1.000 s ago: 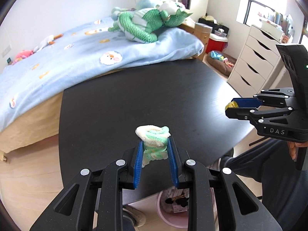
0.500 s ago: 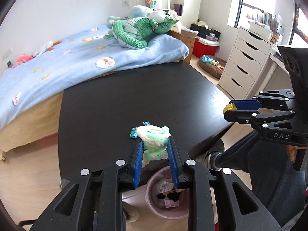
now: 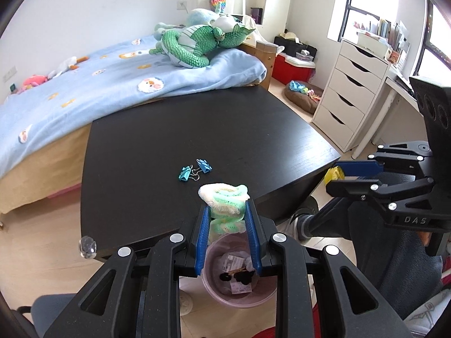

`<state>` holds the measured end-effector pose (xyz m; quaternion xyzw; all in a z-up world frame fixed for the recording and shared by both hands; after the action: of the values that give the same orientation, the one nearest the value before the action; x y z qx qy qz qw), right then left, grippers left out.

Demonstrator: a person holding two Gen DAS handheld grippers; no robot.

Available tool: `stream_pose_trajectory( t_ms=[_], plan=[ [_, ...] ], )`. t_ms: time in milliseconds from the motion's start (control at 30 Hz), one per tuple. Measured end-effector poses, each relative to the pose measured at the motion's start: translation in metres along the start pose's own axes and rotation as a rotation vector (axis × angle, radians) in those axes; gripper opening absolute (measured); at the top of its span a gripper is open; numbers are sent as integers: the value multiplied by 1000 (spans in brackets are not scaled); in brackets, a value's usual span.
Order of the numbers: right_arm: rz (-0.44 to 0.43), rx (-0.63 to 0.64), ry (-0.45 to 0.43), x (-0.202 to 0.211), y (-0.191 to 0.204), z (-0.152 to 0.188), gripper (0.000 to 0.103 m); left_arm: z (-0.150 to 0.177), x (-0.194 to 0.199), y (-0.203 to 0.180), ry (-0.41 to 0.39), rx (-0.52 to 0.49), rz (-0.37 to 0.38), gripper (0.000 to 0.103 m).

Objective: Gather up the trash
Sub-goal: 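Open the right gripper to drop the tape measure into the wastebasket, then open the left gripper to drop the white-green sock into the wastebasket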

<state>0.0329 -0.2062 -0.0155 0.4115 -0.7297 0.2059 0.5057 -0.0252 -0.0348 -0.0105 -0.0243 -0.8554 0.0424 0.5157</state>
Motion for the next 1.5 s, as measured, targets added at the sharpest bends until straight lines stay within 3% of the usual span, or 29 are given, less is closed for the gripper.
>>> stream_pose_trajectory(
  t_ms=[367,433,500,533,600,1500],
  plan=[
    [-35,21,10,-5,12,3,30,11,7,2,-5,16,7,25],
    [-37,25,14,-7,13,3,41,12,8,2,-7,16,10,25],
    [-36,22,8,-8,13,3,75,12,7,2,-6,16,12,25],
    [-40,17,3,-7,13,3,84,12,8,2,-6,16,11,25],
    [-39,6,0,-7,11,2,90,12,7,2,-5,15,12,25],
    [36,-107,-26,6,-21,11,96,10,3,-30,7,-63,38,25]
  ],
)
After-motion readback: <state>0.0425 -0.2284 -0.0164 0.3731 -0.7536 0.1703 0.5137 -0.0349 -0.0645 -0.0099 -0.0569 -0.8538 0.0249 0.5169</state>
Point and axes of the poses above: each gripper's, at about its wrist camera, not at the fingertips, and x roughly against the way its jaws point, y to its left, z to its underside, the point moved 3 cm from there along -x, roughly the way its jaws point, and after that the axes turned 13 degrees about y, right-handed, at the moved point
